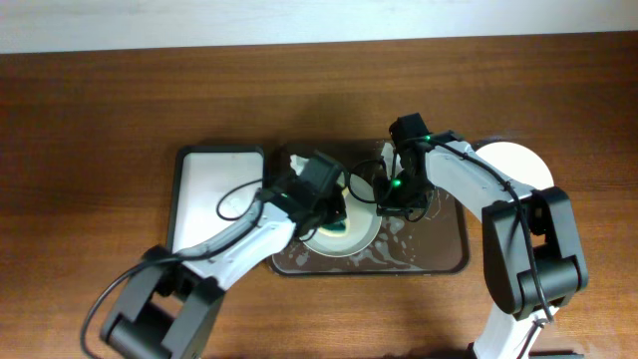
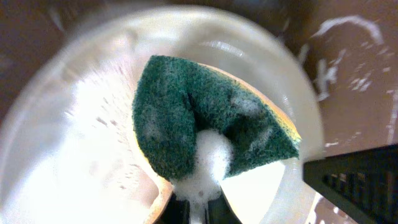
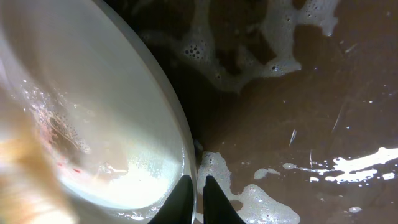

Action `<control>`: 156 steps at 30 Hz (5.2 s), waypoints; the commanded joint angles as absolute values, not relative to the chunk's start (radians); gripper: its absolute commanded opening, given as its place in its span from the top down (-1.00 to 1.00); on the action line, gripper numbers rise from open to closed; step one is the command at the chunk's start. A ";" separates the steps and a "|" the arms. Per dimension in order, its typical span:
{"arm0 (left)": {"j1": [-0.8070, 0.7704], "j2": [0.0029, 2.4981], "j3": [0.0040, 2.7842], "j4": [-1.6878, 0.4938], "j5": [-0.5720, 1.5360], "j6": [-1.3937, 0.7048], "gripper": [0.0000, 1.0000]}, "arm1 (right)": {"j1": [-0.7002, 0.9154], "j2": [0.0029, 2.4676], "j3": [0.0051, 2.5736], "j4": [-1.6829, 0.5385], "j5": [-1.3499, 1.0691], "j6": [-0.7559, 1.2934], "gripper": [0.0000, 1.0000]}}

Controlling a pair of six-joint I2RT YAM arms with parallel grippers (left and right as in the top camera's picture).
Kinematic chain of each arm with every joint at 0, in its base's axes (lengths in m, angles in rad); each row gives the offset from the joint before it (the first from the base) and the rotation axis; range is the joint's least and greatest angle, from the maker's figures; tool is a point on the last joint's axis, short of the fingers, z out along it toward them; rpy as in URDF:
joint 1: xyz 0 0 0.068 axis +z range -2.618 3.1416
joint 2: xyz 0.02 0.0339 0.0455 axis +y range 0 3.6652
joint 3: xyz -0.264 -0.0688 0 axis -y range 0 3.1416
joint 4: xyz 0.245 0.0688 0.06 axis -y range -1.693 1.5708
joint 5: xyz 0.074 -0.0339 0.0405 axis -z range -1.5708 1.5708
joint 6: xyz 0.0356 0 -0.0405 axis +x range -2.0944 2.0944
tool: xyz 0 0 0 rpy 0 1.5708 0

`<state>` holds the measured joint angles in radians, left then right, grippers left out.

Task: Clean dirty plates on tray and stack at the side
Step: 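Scrub the plate held by the right gripper with the sponge, then return the sponge with the left gripper to the white tray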

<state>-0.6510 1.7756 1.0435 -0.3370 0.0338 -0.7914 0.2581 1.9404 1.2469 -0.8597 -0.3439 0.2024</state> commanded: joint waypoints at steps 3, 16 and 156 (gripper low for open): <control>-0.702 1.848 1.060 -0.330 0.035 -0.890 1.00 | 0.264 1.937 1.243 -0.861 -0.328 0.200 0.81; -0.666 1.753 1.093 -0.458 -0.319 -0.810 1.00 | 0.264 1.937 1.243 -0.868 -0.327 0.199 0.81; -0.136 1.728 1.080 -0.605 -0.006 -0.297 1.00 | 0.263 1.937 1.243 -0.793 -0.297 0.199 0.89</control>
<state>-0.1413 1.6741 1.0889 -0.6342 -0.0429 -0.3275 0.2672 1.9404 1.2469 -0.8017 -0.3115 0.2043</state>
